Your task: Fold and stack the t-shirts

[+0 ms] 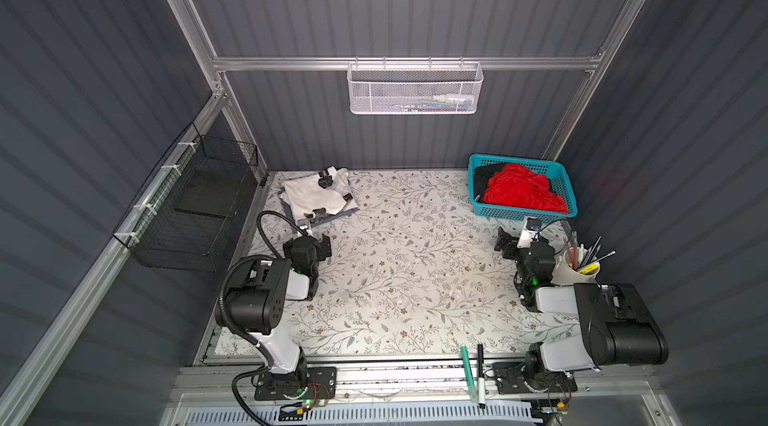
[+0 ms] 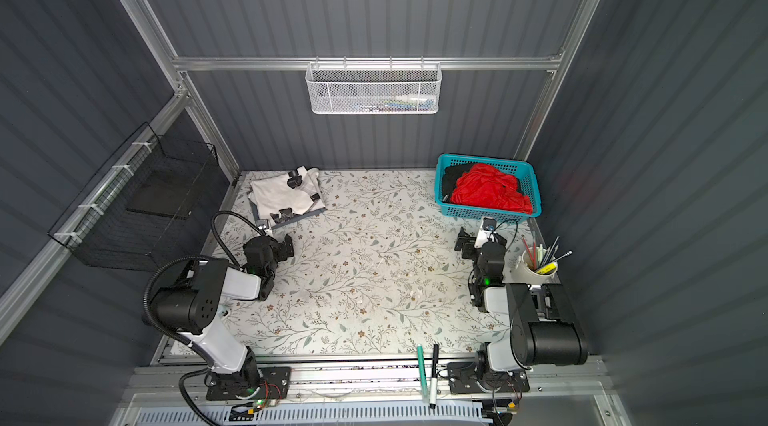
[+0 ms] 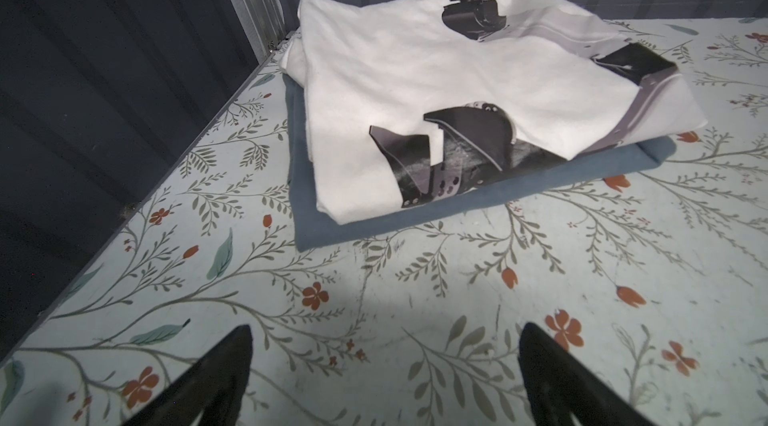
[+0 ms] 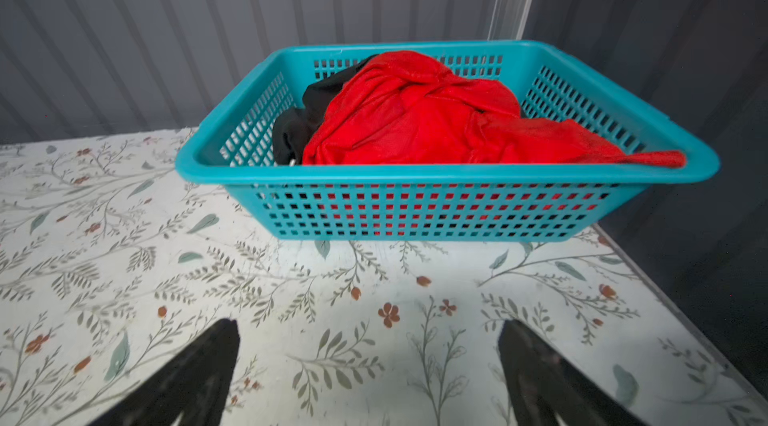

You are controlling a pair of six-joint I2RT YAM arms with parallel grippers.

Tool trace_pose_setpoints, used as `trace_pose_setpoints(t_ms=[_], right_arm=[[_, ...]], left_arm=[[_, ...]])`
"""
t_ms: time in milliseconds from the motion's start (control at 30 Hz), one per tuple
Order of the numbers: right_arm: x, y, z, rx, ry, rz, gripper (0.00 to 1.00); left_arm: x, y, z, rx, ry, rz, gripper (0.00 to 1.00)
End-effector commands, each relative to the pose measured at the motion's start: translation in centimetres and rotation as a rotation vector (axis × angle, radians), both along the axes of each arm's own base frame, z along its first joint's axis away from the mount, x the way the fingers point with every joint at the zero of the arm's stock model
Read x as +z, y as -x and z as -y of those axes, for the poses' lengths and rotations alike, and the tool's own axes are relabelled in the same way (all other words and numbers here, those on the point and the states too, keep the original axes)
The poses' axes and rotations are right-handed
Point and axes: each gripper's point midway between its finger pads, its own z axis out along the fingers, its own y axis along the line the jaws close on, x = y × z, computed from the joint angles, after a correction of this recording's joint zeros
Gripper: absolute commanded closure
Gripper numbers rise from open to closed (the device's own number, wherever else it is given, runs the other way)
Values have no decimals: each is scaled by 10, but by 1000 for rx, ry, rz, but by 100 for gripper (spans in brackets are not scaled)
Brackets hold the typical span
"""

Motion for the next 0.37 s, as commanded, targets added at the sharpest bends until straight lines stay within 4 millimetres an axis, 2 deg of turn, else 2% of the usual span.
trace_pose_setpoints(t_ms=[0,333], right_arm=[[0,-1,8,-53,-13,-13,1],[1,-4,7,-39,-5,-1,1]], left_arm=[[3,-4,1,-9,-6,7,0],[2,-5,2,-11,-2,1,0]])
